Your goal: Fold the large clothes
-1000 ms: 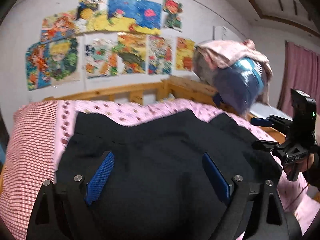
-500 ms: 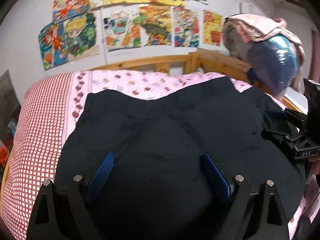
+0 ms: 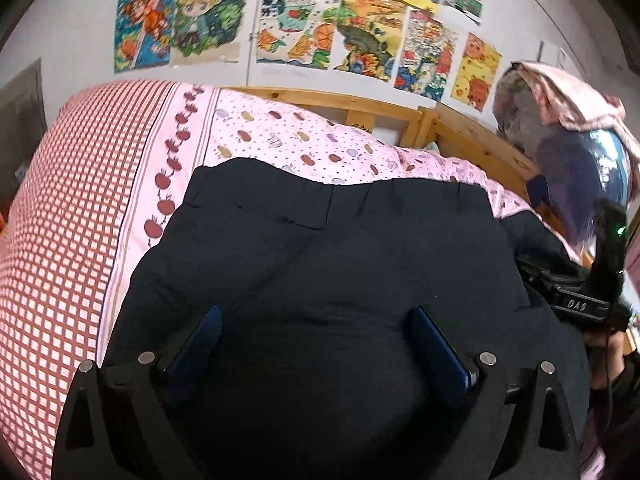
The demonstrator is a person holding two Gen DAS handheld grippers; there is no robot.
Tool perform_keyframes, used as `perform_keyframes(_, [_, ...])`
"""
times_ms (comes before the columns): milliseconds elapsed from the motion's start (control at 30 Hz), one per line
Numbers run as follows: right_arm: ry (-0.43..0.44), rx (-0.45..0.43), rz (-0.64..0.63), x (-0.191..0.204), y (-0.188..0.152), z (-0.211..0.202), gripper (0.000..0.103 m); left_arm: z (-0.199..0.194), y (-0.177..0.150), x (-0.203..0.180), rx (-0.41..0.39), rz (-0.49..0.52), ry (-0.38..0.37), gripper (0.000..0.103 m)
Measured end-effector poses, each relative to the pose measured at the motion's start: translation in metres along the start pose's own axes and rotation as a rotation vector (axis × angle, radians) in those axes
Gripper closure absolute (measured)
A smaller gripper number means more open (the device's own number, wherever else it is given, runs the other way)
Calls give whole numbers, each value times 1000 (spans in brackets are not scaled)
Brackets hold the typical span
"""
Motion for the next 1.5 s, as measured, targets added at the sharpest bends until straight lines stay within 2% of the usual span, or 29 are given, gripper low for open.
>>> perform_keyframes(133, [47, 51, 71, -10, -6, 25, 9, 12, 1, 14, 43, -83, -20, 5])
perform_keyframes(333, [117, 44, 152, -20, -26, 37, 7, 21, -2, 15, 59, -85, -26, 2])
perform_keyframes(600, [89, 48, 140, -18, -32, 43, 6, 30, -9, 22, 72, -120, -74, 0])
perform_keyframes(900, [48, 18, 118, -15, -36, 35, 6, 23, -18, 20, 23, -100, -89, 0])
perform_keyframes(1033, [-2, -24, 91, -9, -39, 27, 5, 16, -22, 20, -16, -95, -99, 0])
perform_keyframes(1200, [-44, -69, 74, -8, -39, 12, 4, -4, -31, 21, -113, -101, -131, 0])
perform_keyframes(1400, [-95, -151, 105, -15, -45, -24, 3, -38, -28, 28, -181, -135, -45, 0])
perform_keyframes(1500, [-234, -176, 95, -19, -46, -47, 3, -56, -29, 49, -210, -191, -11, 0])
Point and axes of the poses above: each gripper's, at about its wrist camera, not at the fingertips, and z roughly the way its jaws point, x to its left, y to its top, the point moved 3 cm from there along z, roughly the way its jaws point, and after that the axes turned 5 degrees about -x, right-handed, at the moved point
